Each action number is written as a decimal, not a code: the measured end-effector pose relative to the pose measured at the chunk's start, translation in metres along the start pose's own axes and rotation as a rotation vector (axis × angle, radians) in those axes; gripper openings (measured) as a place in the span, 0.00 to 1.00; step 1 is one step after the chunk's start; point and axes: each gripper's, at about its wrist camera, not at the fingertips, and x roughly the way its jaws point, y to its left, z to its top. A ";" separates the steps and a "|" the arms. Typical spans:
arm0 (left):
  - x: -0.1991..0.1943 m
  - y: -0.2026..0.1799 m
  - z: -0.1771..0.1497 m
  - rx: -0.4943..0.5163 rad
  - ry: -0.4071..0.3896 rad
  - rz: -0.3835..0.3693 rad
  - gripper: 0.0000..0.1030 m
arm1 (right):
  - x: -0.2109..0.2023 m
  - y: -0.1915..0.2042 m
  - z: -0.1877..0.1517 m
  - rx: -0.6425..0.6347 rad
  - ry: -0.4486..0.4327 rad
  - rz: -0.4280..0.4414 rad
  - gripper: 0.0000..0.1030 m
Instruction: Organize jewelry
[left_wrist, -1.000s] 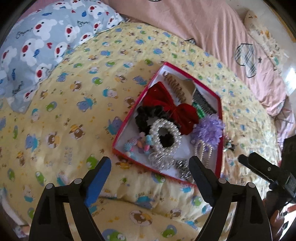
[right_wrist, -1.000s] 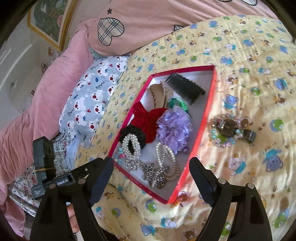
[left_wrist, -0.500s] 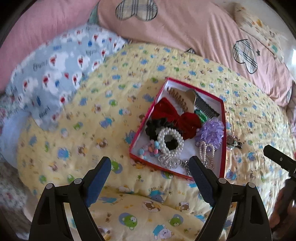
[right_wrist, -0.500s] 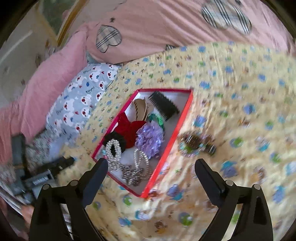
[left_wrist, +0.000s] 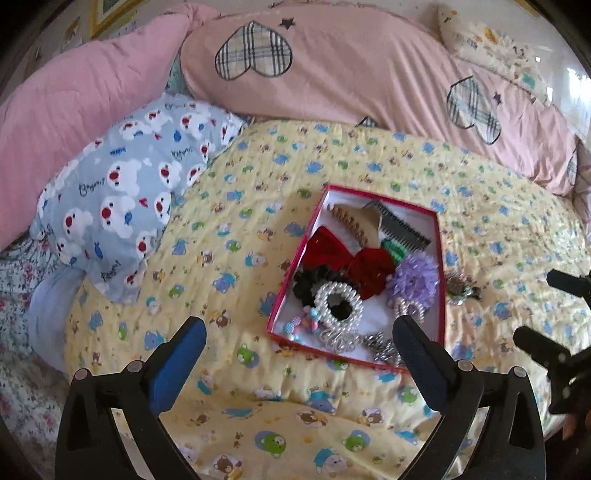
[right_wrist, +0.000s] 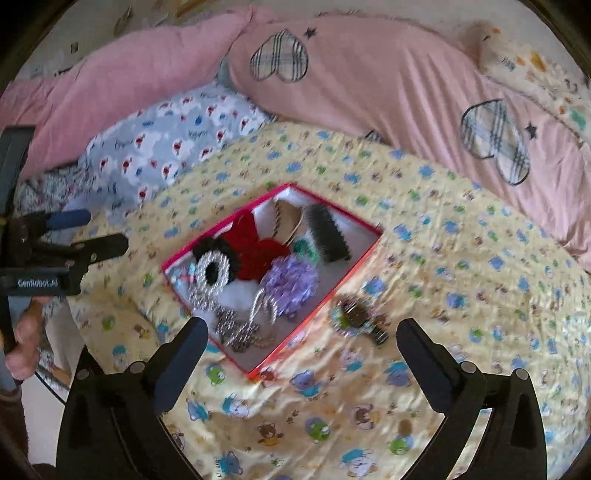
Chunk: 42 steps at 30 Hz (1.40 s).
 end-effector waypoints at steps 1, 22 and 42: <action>0.006 0.000 -0.001 0.001 0.009 0.012 0.99 | 0.006 0.001 -0.003 0.010 0.012 0.012 1.00; 0.086 -0.006 -0.006 0.005 0.125 0.028 0.99 | 0.067 -0.005 -0.019 0.095 0.127 0.053 1.00; 0.087 -0.010 -0.007 0.011 0.127 0.057 0.99 | 0.073 -0.005 -0.017 0.091 0.134 0.062 1.00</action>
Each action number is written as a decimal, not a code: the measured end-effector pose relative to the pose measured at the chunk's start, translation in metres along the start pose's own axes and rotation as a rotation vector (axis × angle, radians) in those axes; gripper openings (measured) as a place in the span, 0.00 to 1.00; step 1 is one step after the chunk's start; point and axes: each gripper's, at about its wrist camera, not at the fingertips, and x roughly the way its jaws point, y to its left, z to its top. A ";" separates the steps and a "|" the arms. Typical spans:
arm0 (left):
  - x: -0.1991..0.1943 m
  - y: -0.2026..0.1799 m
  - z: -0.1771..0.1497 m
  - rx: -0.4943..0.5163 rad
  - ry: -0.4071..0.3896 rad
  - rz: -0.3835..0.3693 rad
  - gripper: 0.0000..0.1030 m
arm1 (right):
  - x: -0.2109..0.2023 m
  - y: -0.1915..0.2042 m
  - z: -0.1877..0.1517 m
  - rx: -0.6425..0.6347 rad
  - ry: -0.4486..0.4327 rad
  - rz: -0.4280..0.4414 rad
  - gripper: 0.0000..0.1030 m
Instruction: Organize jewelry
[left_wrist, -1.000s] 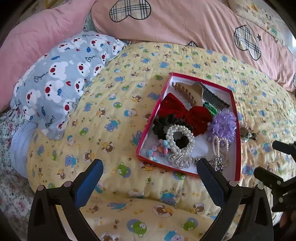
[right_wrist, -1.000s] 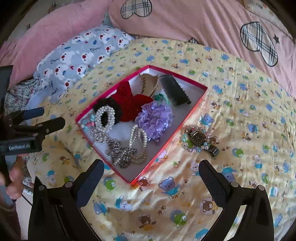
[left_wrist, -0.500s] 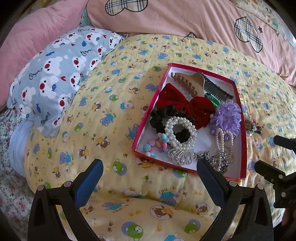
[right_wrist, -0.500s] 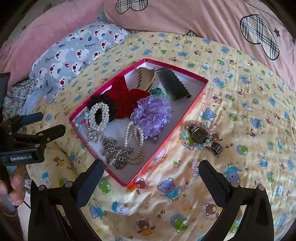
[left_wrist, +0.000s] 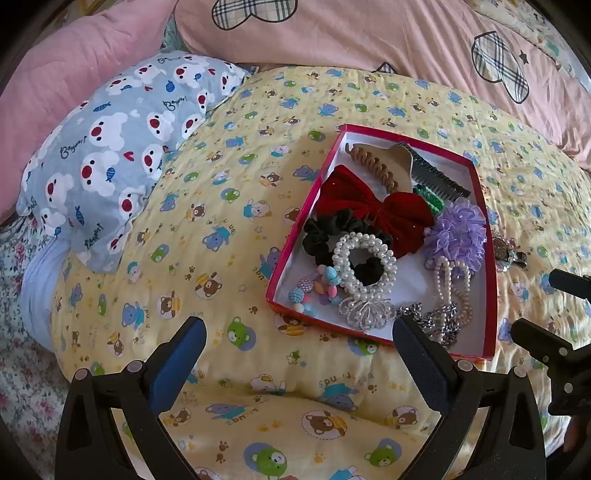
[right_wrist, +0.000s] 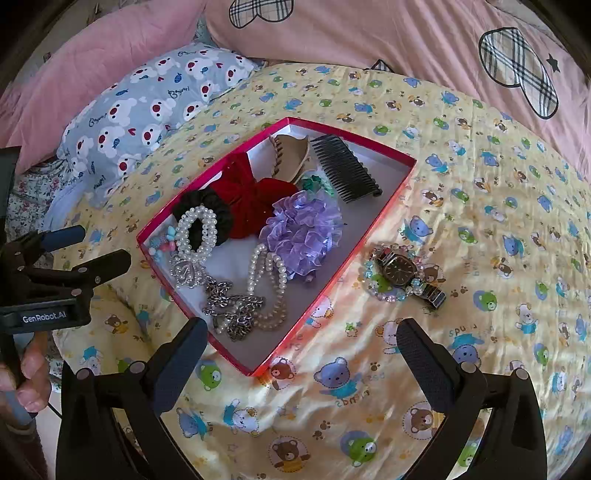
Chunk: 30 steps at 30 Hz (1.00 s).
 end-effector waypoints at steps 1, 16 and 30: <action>0.000 0.000 0.000 0.000 0.000 0.001 0.99 | 0.000 0.000 0.000 0.000 -0.001 0.000 1.00; -0.003 -0.002 0.001 0.009 0.000 0.000 0.99 | -0.005 0.004 0.002 -0.003 -0.016 0.007 1.00; -0.005 -0.003 0.000 0.009 -0.003 -0.001 0.99 | -0.010 0.007 0.003 -0.005 -0.031 0.011 1.00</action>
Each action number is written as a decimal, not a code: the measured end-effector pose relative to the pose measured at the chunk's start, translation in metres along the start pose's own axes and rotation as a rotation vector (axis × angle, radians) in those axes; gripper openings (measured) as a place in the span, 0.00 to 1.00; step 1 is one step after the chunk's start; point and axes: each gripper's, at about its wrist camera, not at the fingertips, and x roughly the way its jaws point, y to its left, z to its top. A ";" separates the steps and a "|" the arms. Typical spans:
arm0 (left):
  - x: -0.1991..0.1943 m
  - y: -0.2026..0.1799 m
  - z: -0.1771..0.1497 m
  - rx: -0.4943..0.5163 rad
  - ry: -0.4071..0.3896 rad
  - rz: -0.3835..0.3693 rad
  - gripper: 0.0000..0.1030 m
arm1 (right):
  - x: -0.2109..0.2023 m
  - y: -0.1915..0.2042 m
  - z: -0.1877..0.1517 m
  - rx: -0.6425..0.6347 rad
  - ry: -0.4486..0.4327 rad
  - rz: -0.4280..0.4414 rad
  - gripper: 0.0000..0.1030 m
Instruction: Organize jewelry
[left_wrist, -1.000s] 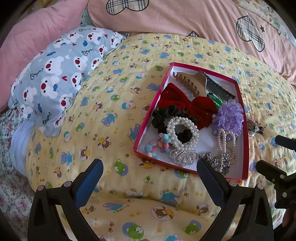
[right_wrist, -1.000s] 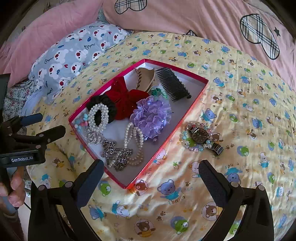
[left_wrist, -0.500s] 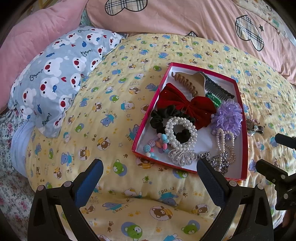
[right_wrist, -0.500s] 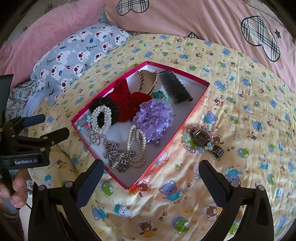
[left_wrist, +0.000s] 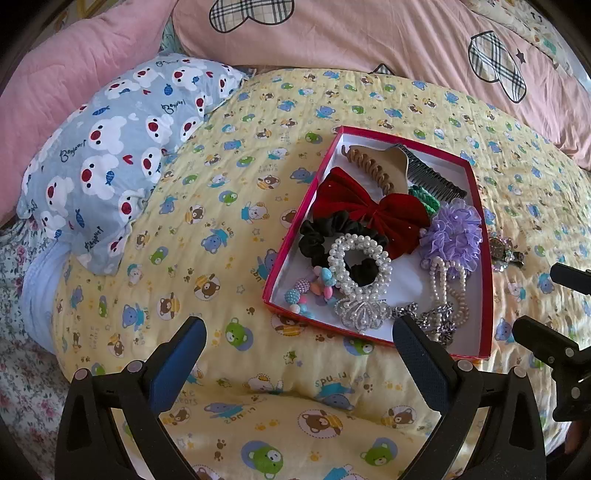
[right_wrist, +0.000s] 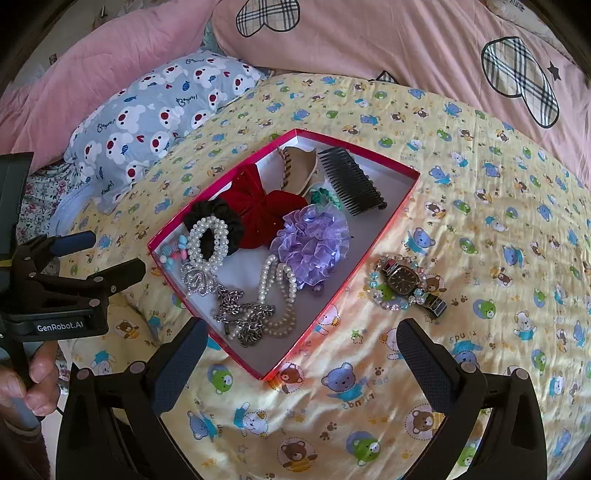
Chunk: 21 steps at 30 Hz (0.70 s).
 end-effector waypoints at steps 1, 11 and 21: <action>0.000 0.000 0.000 0.000 0.000 0.000 0.99 | 0.000 0.000 0.000 0.000 0.001 0.001 1.00; 0.000 0.000 0.000 0.000 0.000 0.003 0.99 | 0.000 0.001 0.000 0.000 0.000 0.002 1.00; -0.002 -0.001 0.000 0.005 -0.002 0.004 0.99 | -0.001 0.000 0.000 0.000 -0.001 0.003 1.00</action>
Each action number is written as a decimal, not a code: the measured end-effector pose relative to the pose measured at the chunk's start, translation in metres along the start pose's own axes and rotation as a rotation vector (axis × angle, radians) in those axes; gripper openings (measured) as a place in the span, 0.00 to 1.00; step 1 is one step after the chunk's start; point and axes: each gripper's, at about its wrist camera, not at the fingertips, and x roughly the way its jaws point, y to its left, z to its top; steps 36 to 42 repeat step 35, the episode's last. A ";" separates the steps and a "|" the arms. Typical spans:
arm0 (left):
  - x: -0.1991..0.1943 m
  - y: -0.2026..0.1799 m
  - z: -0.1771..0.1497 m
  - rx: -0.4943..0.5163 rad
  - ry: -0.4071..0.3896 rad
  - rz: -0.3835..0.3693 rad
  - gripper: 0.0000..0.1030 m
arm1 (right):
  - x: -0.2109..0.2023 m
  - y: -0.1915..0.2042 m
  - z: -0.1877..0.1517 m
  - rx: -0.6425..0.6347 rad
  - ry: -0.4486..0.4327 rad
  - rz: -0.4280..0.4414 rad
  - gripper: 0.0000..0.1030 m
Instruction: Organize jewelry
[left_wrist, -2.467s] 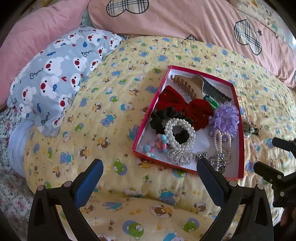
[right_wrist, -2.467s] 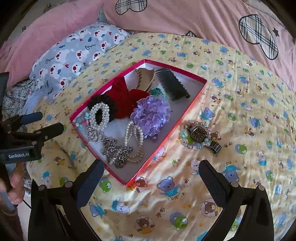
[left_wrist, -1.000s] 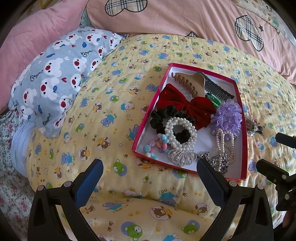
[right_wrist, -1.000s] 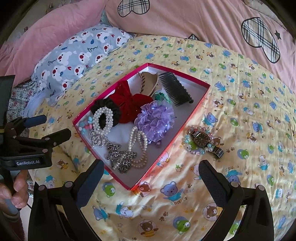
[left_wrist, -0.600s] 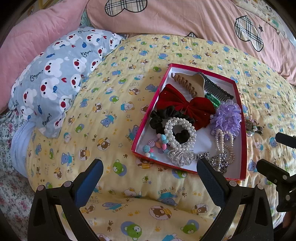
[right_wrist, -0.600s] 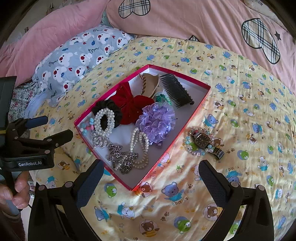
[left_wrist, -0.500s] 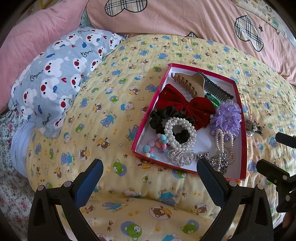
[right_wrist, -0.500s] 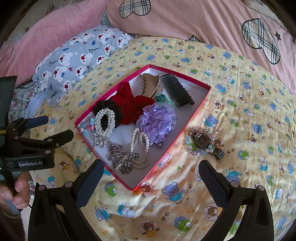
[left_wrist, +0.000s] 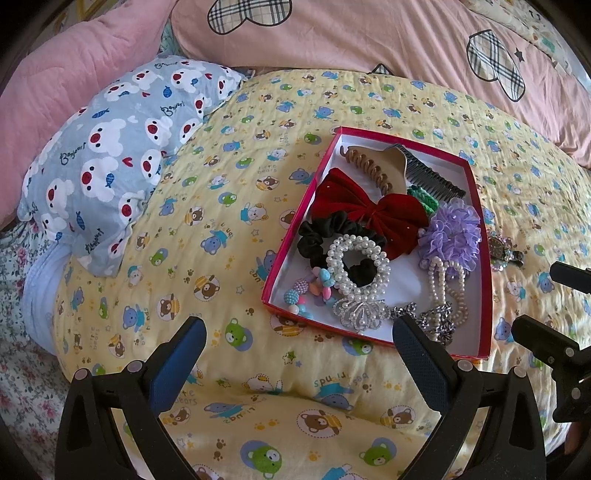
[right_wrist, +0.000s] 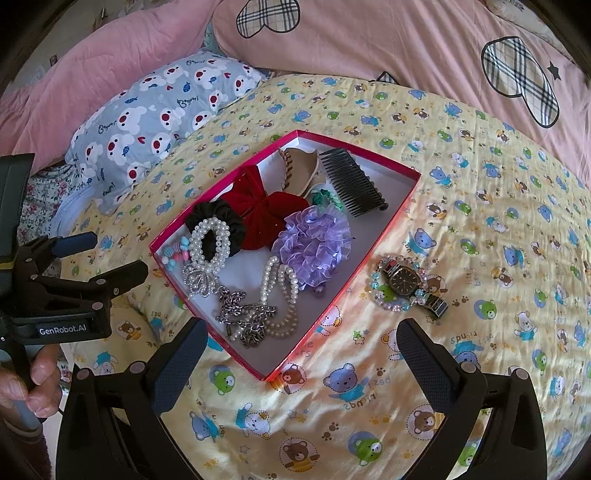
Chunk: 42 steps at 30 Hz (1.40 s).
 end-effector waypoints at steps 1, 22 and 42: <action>0.000 -0.001 0.000 0.000 0.000 0.001 0.99 | 0.000 0.000 0.000 0.000 0.000 0.001 1.00; 0.003 -0.003 0.004 0.009 -0.019 0.004 0.99 | 0.001 0.000 0.004 0.006 -0.003 0.007 1.00; 0.003 -0.015 0.010 0.012 -0.006 -0.002 0.99 | 0.010 -0.011 0.002 0.052 -0.004 0.028 1.00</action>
